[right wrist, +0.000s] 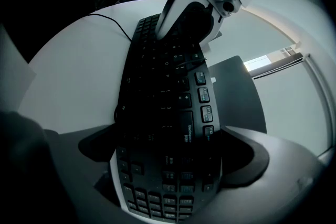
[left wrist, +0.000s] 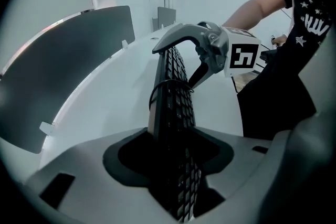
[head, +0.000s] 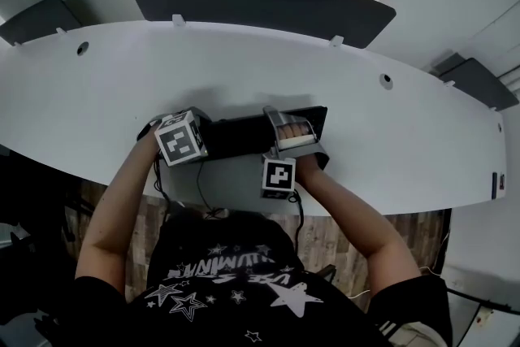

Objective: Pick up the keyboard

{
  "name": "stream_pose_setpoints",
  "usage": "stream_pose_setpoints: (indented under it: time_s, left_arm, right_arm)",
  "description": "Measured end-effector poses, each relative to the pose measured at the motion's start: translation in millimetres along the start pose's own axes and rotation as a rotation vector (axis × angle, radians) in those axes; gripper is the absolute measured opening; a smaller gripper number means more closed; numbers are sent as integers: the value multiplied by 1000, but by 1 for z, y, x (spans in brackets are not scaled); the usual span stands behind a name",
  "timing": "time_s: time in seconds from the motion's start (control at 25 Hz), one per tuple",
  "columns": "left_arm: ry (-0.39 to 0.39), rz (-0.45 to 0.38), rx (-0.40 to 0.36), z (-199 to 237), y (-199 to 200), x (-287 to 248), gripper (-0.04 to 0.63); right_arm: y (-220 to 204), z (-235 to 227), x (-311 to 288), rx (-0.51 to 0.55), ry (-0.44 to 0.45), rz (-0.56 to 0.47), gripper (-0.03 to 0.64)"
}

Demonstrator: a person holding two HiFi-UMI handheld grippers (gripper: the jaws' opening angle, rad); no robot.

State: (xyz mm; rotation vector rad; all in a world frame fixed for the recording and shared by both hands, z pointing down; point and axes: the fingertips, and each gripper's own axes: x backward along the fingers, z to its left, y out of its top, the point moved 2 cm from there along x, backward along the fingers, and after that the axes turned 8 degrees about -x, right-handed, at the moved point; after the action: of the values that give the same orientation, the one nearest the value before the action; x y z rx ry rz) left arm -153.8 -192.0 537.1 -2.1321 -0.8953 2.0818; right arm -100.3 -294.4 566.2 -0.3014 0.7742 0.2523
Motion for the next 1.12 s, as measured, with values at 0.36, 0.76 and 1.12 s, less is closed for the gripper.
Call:
stream_pose_setpoints:
  time_s: [0.36,0.76,1.12]
  left_arm:
    - [-81,78,142,-16,-8,-1,185]
    - [-192,27,332,-44,-4,7,104]
    - [-238,-17,331,-52,-14,17,80]
  right_arm:
    - [3,0,3,45,-19,-54,577]
    - [-1,5,7,115,-103,-94,577]
    - [14,4,15,84,-190,-57,577]
